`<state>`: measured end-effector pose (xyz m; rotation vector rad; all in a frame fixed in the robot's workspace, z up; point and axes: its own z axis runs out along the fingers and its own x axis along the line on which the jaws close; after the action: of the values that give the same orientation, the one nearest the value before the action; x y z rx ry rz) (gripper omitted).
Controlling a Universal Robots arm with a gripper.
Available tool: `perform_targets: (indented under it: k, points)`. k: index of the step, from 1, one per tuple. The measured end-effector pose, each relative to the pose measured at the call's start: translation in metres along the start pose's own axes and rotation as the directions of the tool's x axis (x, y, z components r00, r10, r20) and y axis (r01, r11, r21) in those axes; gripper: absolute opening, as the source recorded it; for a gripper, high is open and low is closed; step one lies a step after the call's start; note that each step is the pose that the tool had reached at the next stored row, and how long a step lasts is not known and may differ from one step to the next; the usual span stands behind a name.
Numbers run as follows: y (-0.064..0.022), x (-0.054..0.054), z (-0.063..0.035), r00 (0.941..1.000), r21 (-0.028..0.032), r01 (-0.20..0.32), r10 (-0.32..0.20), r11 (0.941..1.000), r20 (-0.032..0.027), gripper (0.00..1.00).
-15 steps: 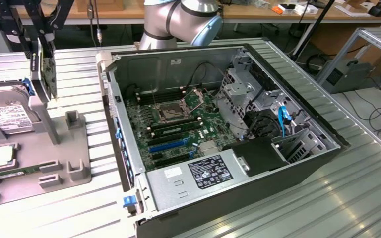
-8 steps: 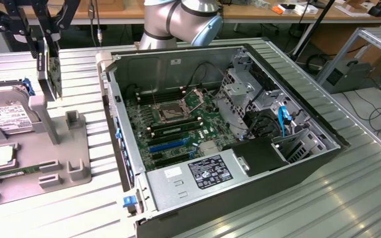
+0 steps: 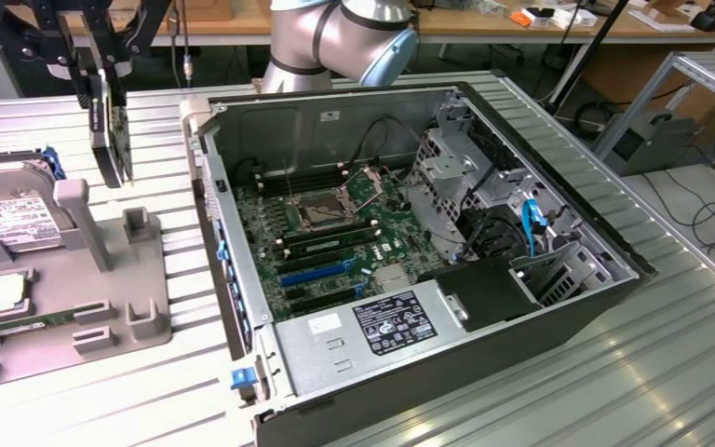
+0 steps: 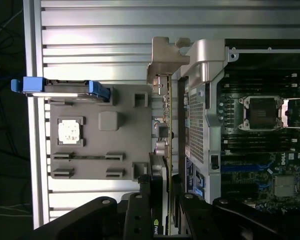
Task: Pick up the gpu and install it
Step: 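Pick up the gpu and move the gpu toward the slot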
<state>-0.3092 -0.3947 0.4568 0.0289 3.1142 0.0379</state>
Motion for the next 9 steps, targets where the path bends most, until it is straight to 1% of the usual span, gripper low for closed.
perform_targets:
  k: [9]
  points:
    - [0.0003,-0.018,0.0005,1.0000,0.0018,0.000,0.000,1.0000,0.0000,0.27]
